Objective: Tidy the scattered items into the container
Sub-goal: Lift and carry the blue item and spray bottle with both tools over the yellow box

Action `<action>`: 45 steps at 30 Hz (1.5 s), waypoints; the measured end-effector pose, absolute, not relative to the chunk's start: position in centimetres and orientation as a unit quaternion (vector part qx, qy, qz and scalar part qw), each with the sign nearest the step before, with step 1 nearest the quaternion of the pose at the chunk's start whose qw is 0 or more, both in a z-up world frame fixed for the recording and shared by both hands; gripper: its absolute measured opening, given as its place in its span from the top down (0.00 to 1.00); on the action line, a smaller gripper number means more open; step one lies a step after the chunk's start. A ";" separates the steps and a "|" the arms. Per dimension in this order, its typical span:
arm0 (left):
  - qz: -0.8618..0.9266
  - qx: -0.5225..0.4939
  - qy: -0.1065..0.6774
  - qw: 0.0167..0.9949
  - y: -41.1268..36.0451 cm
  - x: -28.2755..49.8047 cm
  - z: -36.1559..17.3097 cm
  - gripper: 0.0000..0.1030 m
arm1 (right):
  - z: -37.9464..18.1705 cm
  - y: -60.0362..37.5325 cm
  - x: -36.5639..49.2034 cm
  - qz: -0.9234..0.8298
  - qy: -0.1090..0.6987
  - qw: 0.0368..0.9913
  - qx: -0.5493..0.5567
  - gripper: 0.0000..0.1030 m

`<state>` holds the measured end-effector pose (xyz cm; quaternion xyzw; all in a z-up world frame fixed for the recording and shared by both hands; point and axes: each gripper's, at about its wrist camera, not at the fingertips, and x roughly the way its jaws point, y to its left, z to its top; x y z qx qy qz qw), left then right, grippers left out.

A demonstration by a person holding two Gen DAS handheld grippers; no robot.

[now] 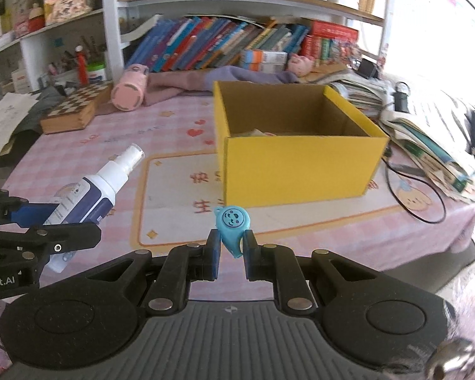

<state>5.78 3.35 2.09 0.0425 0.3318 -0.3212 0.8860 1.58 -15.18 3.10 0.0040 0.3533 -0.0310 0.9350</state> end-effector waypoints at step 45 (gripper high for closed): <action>-0.353 0.039 0.265 0.896 -9.9 14.1 6.0 0.69 | 5.3 -28.7 9.9 -0.045 0.301 0.952 0.007 0.87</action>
